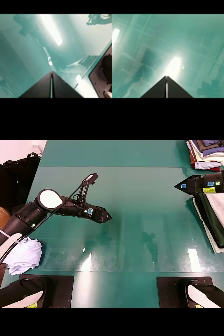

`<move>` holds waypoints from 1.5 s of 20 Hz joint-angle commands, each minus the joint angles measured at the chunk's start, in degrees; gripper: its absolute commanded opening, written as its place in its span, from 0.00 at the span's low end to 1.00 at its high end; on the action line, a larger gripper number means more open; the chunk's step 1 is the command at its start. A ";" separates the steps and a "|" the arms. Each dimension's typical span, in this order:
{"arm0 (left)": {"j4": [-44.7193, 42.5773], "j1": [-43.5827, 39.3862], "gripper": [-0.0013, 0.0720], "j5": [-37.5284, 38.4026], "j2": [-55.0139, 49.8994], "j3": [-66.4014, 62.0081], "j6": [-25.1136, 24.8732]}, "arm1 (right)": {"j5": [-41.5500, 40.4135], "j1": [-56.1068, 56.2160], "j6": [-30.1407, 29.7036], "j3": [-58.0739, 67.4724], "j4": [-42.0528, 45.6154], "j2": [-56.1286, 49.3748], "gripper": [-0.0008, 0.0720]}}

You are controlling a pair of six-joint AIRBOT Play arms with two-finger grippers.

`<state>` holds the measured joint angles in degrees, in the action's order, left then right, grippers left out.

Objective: Fold the shirts.

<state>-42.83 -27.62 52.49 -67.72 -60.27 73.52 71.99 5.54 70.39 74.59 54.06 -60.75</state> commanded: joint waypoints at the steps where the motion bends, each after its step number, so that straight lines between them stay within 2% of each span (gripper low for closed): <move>1: 0.00 -0.02 0.06 0.00 0.04 -0.04 0.00 | -0.17 0.07 0.04 0.07 -0.02 -0.02 0.04; 11: 0.31 -0.02 0.06 -0.28 0.04 -0.04 0.07 | 0.35 0.07 0.04 0.07 -0.02 -0.02 0.04; 15: 1.95 0.39 0.06 -4.79 0.07 -0.39 0.02 | 0.85 0.07 0.07 0.07 0.00 0.00 0.04; 17: 0.72 3.56 0.06 4.90 0.48 -2.97 1.42 | 0.74 0.07 0.04 0.07 0.00 -0.04 0.04; 19: -5.73 8.39 0.06 14.78 4.35 -4.35 6.21 | 0.90 0.07 0.04 0.07 0.02 -0.02 0.04; 20: -11.96 10.75 0.06 17.90 7.98 -4.35 8.55 | 0.90 0.07 0.04 0.07 0.04 -0.02 0.04; 22: -29.00 14.23 0.06 24.39 16.04 -4.28 14.82 | 0.90 0.07 0.04 0.07 0.02 -0.02 0.04; 25: -55.58 16.87 0.06 36.22 25.14 -4.26 20.98 | 0.50 0.07 0.04 0.04 0.04 -0.04 0.04; 26: -61.05 17.46 0.26 38.77 26.99 -3.82 21.20 | 0.13 0.07 0.07 0.04 0.02 -0.04 0.04; 27: -63.93 17.90 0.60 40.02 28.13 -3.02 21.94 | -0.09 0.07 0.04 0.04 0.02 -0.04 0.04; 28: -64.87 18.27 0.78 40.65 28.68 -1.77 22.84 | -0.09 0.07 0.07 0.04 0.02 -0.04 0.04; 30: -65.02 18.25 0.78 40.04 28.79 3.10 24.22 | -0.02 0.07 0.04 0.04 0.02 -0.04 0.04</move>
<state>-98.04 -10.39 88.47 -41.41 -61.08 94.11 72.20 5.56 70.43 74.59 54.08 -60.75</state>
